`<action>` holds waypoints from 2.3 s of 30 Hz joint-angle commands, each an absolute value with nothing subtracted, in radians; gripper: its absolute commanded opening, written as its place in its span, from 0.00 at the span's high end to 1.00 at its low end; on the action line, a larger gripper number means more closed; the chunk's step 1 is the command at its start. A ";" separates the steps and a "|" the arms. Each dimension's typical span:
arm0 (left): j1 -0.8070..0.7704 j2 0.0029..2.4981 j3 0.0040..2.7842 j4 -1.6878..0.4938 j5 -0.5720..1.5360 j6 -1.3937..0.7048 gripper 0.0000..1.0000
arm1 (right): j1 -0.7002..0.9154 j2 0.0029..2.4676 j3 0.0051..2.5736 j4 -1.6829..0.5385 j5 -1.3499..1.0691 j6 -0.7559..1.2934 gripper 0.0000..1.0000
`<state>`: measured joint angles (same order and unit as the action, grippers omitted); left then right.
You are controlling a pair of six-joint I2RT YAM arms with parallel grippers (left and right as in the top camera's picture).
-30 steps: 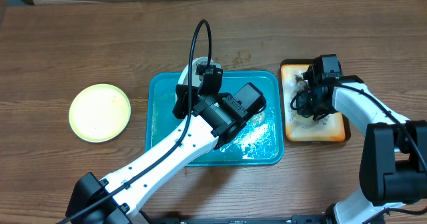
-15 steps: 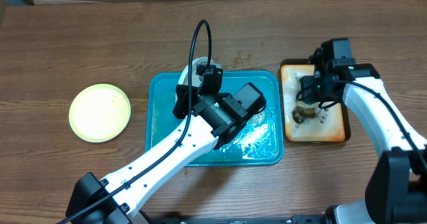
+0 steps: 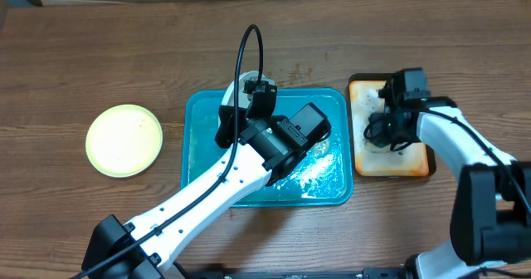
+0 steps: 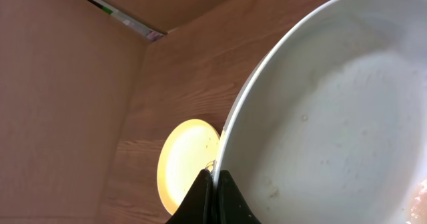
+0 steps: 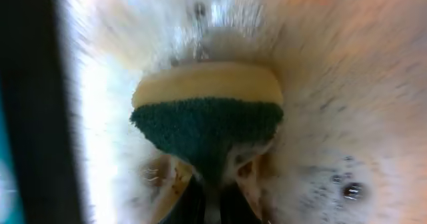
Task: Clean dirty plates on tray and stack at the side
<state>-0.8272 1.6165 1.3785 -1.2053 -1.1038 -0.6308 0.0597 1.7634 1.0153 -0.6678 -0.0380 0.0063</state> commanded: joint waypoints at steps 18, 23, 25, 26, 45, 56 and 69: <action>-0.831 1.595 1.392 -1.226 -1.125 -0.667 0.96 | 0.056 1.652 1.114 -0.751 -0.043 0.038 0.96; -0.831 1.595 1.392 -1.226 -1.125 -0.671 0.96 | 0.056 1.618 1.113 -0.776 -0.038 0.037 0.95; -0.831 1.595 1.392 -1.226 -1.124 -0.678 0.96 | 0.056 1.628 1.104 -0.778 -0.023 0.037 0.96; -0.831 1.595 1.392 -1.226 -1.121 -0.678 0.96 | 0.056 1.632 1.098 -0.776 -0.020 0.037 0.96; -0.831 1.595 1.392 -1.226 -1.099 -0.677 0.96 | 0.057 1.730 0.963 -0.632 -0.020 0.038 0.64; -0.830 1.595 1.392 -1.227 -1.100 -0.677 0.96 | 0.056 1.642 1.056 -0.699 -0.020 0.069 0.55; -0.553 1.587 1.393 -1.249 -0.929 -0.677 0.96 | 0.057 1.478 1.104 -0.887 -0.020 0.078 0.53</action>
